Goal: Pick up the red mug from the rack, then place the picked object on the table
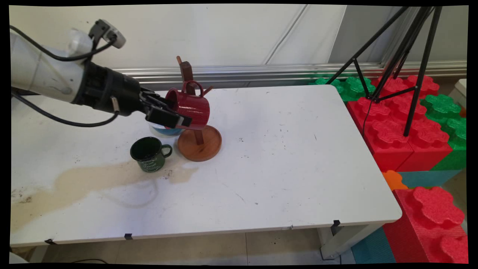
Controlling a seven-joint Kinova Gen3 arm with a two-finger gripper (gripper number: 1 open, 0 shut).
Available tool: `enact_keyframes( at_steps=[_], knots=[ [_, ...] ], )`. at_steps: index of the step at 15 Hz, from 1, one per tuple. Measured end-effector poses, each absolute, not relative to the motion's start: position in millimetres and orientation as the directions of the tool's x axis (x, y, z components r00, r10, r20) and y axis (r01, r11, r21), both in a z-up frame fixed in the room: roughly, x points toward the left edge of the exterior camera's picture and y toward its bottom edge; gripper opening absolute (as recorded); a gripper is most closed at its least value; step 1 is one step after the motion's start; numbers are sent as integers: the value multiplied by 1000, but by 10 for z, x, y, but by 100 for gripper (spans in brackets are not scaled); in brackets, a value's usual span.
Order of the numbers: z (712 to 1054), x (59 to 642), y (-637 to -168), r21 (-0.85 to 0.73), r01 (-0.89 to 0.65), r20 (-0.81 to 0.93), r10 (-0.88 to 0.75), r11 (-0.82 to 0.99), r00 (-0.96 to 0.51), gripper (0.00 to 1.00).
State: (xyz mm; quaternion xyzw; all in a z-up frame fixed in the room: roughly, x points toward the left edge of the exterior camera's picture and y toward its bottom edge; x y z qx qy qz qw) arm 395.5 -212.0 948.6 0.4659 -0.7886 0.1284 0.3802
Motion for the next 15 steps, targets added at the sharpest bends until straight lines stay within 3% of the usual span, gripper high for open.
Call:
enact_keyframes(
  at_steps=[6, 7, 15],
  knots=[
    [9364, 3842, -2182, 154, -837, 723, -638, 525, -267, 100],
    [9345, 3825, -2190, 153, -838, 723, -637, 524, -266, 0],
    [9281, 3772, -2188, 124, -837, 727, -623, 534, -290, 0]
  ],
)
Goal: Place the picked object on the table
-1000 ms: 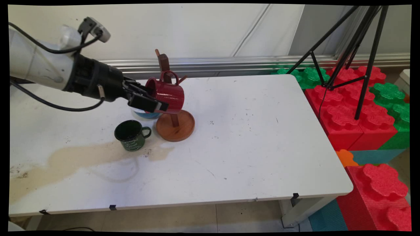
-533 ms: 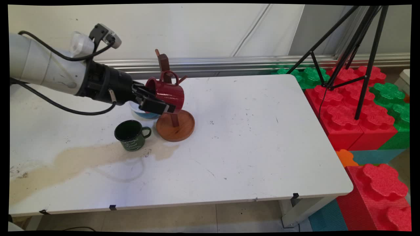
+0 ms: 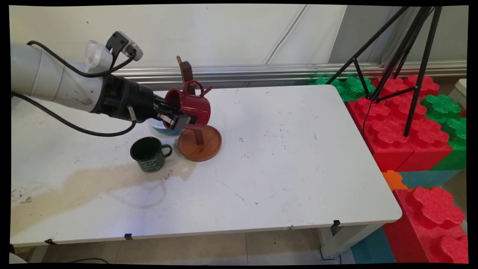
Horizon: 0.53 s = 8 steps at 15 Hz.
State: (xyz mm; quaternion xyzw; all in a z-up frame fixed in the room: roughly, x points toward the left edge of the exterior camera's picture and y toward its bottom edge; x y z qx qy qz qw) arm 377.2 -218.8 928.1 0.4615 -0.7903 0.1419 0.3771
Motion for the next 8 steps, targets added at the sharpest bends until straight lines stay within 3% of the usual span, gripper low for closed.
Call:
enact_keyframes(
  at_steps=[8],
  knots=[
    [9365, 3774, -2081, 102, -837, 734, -609, 538, -302, 0]
  ],
)
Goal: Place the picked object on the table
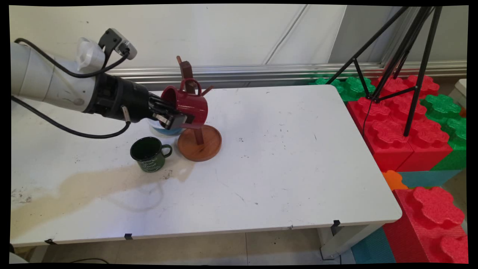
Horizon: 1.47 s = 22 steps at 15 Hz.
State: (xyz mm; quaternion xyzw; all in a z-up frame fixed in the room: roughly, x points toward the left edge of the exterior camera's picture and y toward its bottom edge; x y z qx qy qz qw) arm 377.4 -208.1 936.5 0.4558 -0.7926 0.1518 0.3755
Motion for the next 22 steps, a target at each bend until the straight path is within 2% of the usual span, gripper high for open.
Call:
enact_keyframes(
  at_steps=[16, 22],
  knots=[
    [9604, 3440, -1890, 102, -789, 765, -554, 606, -327, 0],
    [9694, 3281, -1692, 70, -739, 744, -529, 670, -408, 0]
  ],
)
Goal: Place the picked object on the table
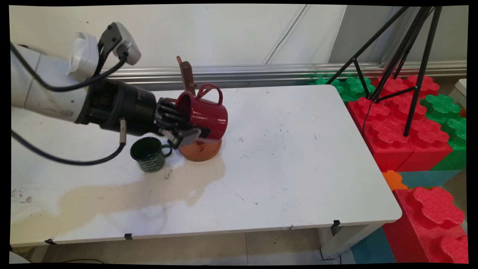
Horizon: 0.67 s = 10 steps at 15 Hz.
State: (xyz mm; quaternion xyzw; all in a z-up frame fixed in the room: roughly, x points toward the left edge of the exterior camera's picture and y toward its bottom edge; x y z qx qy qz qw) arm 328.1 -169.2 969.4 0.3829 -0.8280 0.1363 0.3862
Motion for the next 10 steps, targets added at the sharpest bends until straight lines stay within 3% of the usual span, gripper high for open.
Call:
enact_keyframes(
  at_steps=[10],
  knots=[
    [9787, 3633, -1372, -34, -744, 518, -625, 667, -584, 0]
  ],
)
